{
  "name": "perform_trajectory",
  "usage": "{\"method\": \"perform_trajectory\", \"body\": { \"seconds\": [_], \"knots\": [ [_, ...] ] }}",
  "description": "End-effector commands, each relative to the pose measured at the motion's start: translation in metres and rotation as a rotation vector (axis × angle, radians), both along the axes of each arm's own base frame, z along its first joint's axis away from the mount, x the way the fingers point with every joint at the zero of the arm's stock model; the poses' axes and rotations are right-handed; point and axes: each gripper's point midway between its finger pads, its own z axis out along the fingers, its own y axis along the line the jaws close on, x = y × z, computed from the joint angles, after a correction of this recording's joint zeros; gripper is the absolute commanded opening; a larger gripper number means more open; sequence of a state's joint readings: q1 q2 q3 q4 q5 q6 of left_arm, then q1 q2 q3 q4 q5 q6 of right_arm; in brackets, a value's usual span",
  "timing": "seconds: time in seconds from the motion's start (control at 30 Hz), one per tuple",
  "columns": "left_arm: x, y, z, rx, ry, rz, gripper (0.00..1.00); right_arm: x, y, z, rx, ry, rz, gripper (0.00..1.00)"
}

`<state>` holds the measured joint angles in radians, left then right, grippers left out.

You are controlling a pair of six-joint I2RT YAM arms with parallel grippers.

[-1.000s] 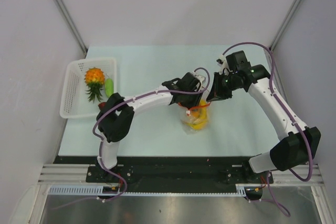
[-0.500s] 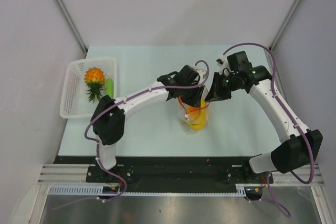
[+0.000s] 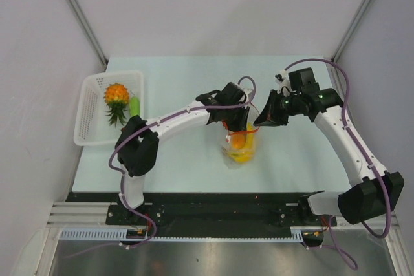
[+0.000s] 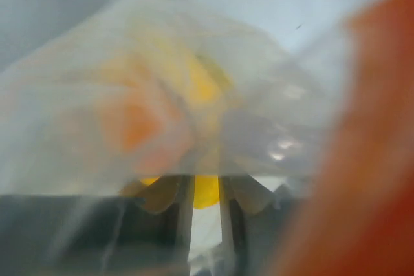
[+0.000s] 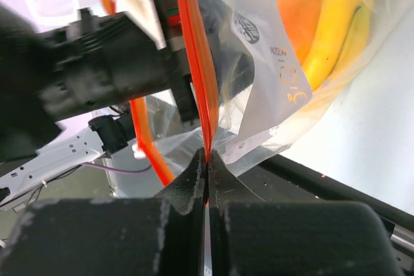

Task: Open the zip-top bag and remove the fake food

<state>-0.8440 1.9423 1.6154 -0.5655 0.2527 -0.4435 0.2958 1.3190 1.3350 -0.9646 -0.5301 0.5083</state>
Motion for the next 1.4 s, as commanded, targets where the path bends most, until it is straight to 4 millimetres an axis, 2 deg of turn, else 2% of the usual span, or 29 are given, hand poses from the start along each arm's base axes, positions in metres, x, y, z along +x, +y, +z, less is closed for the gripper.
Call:
{"method": "perform_trajectory", "body": {
  "seconds": [0.0,0.27,0.4,0.5,0.67,0.97,1.2,1.3,1.37],
  "knots": [
    [0.006,0.015,-0.011,0.063,-0.031,0.031,0.23,-0.001,0.000,0.019,0.046,-0.059,-0.017,0.00],
    [-0.005,0.021,-0.055,0.116,0.043,0.020,0.25,-0.003,0.000,0.015,0.045,-0.048,-0.002,0.00],
    [-0.005,0.024,-0.062,0.145,0.034,0.023,0.43,-0.004,0.000,0.012,0.038,-0.046,0.003,0.00],
    [-0.004,0.030,-0.075,0.186,0.038,0.036,0.48,-0.004,-0.002,0.010,0.032,-0.047,0.002,0.00],
    [-0.005,0.034,-0.085,0.226,0.020,0.039,0.62,-0.007,-0.005,0.005,0.017,-0.045,0.003,0.00],
    [0.000,0.036,-0.107,0.257,0.006,0.067,0.67,-0.010,-0.010,-0.011,-0.016,-0.026,0.000,0.00],
    [0.007,0.038,-0.119,0.273,-0.034,0.072,0.65,-0.015,-0.018,-0.033,-0.075,-0.012,0.009,0.00],
    [0.009,0.036,-0.108,0.248,-0.062,0.063,0.54,-0.018,-0.025,-0.044,-0.126,-0.006,0.012,0.00],
    [0.012,0.033,-0.095,0.227,-0.088,0.043,0.40,-0.020,-0.026,-0.047,-0.142,-0.007,0.018,0.00]
  ]
}}
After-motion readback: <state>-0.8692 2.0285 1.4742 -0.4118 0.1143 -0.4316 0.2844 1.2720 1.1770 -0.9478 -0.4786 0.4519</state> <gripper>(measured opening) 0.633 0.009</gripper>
